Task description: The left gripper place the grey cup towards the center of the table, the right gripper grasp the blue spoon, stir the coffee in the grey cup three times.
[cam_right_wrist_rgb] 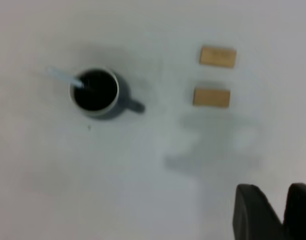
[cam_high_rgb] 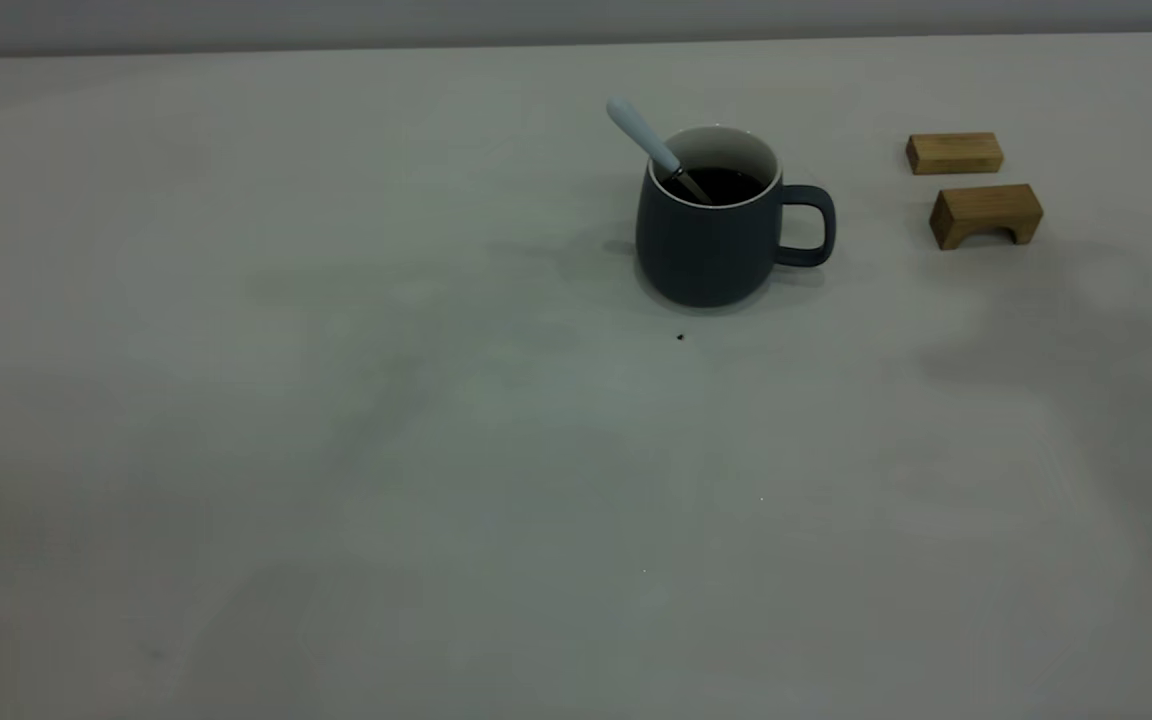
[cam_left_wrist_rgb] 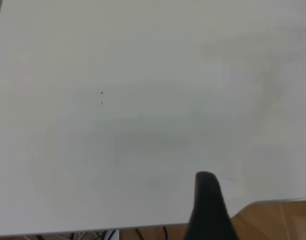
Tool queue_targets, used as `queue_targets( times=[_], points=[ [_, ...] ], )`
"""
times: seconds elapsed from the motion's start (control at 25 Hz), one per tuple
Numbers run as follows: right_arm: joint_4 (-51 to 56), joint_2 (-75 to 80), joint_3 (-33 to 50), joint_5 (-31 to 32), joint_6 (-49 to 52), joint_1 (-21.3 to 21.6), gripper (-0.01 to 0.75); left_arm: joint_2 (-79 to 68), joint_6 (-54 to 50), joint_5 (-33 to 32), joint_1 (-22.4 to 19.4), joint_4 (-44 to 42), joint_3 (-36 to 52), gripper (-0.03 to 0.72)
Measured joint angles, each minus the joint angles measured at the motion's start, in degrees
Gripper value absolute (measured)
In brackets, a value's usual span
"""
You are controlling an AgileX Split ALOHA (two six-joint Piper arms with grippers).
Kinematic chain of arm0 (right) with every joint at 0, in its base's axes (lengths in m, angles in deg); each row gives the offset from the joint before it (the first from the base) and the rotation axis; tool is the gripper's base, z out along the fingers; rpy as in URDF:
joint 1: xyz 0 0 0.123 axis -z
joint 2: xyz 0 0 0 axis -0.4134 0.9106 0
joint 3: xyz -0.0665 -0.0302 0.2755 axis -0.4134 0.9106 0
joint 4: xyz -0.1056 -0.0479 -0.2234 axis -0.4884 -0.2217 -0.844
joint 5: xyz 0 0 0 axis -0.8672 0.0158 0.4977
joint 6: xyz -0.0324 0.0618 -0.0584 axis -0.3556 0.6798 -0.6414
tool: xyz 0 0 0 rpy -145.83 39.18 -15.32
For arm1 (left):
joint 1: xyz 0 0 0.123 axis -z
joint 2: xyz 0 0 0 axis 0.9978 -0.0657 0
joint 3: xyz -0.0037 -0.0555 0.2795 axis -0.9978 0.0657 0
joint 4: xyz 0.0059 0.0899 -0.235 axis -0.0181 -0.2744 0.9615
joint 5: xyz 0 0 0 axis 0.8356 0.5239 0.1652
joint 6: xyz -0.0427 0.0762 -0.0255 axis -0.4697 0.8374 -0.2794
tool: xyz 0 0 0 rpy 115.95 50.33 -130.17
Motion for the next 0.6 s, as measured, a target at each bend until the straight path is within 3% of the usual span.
queue_targets(
  times=[0.6],
  points=[
    [-1.37,-51.79,40.86,0.0,-0.19,0.0,0.215,0.0,-0.05,0.0,0.0,0.0,0.0,0.585]
  ],
)
